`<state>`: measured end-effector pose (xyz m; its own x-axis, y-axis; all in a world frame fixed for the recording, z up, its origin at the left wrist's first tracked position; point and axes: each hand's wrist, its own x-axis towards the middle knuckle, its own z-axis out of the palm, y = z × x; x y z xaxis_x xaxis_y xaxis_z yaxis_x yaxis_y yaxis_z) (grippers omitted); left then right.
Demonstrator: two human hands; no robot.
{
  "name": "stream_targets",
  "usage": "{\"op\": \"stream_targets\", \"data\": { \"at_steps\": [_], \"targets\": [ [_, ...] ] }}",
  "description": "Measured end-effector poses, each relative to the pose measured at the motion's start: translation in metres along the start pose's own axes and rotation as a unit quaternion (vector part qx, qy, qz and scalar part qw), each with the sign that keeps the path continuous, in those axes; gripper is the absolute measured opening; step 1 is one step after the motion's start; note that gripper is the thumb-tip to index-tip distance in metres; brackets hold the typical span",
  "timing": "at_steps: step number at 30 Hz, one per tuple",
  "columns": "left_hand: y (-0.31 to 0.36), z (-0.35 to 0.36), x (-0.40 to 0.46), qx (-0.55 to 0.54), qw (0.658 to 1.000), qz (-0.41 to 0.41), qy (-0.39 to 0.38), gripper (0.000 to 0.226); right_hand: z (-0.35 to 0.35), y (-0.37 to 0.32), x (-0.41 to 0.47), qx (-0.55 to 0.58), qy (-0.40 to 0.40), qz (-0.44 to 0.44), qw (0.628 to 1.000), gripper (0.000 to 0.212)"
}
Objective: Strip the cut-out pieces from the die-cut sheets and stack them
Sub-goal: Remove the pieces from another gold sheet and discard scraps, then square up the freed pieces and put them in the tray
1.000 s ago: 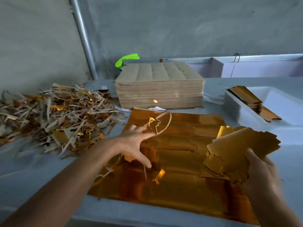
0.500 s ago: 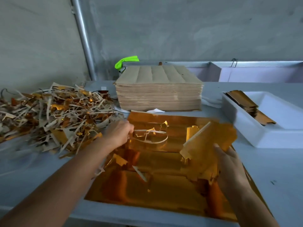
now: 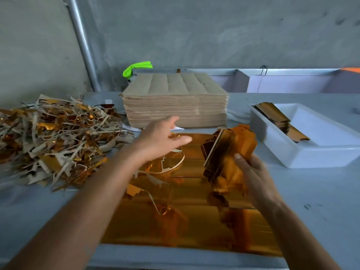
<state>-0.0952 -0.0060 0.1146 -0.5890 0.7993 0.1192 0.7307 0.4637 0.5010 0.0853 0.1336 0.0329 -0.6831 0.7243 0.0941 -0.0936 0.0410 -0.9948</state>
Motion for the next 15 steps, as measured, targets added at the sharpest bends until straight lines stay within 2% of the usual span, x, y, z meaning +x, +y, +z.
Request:
{"op": "stream_targets", "data": {
  "at_steps": [2, 3, 4, 6, 8, 9, 10, 15],
  "targets": [
    [0.021, 0.04, -0.007, -0.157, 0.985, -0.061, -0.022, 0.089, 0.006, 0.0, -0.001, -0.015, -0.026, -0.02, 0.999, 0.017],
    [0.028, 0.06, -0.011, -0.238, 0.964, -0.105, -0.055, 0.091, 0.008, 0.001, -0.002, -0.018, -0.036, -0.029, 0.999, 0.018],
    [0.031, 0.076, -0.012, -0.327, 0.932, -0.142, -0.07, 0.083, 0.009, 0.002, -0.003, -0.015, -0.043, -0.034, 0.998, 0.019],
    [0.03, 0.096, -0.012, -0.492, 0.85, -0.18, -0.052, 0.047, 0.01, 0.003, -0.004, 0.0, -0.044, -0.037, 0.998, 0.023],
    [0.026, 0.107, -0.011, -0.576, 0.8, -0.167, -0.021, 0.03, 0.009, 0.004, -0.005, 0.025, -0.037, -0.036, 0.998, 0.024],
    [0.025, 0.11, -0.01, -0.589, 0.794, -0.15, -0.008, 0.029, 0.008, 0.004, -0.004, 0.039, -0.035, -0.035, 0.998, 0.026],
    [0.024, 0.111, -0.009, -0.583, 0.802, -0.127, 0.004, 0.028, 0.007, 0.004, -0.004, 0.05, -0.035, -0.035, 0.998, 0.028],
    [0.024, 0.113, -0.012, -0.461, 0.885, -0.073, 0.007, 0.053, 0.005, 0.006, 0.001, 0.012, -0.005, -0.039, 0.999, 0.027]
  ]
}}
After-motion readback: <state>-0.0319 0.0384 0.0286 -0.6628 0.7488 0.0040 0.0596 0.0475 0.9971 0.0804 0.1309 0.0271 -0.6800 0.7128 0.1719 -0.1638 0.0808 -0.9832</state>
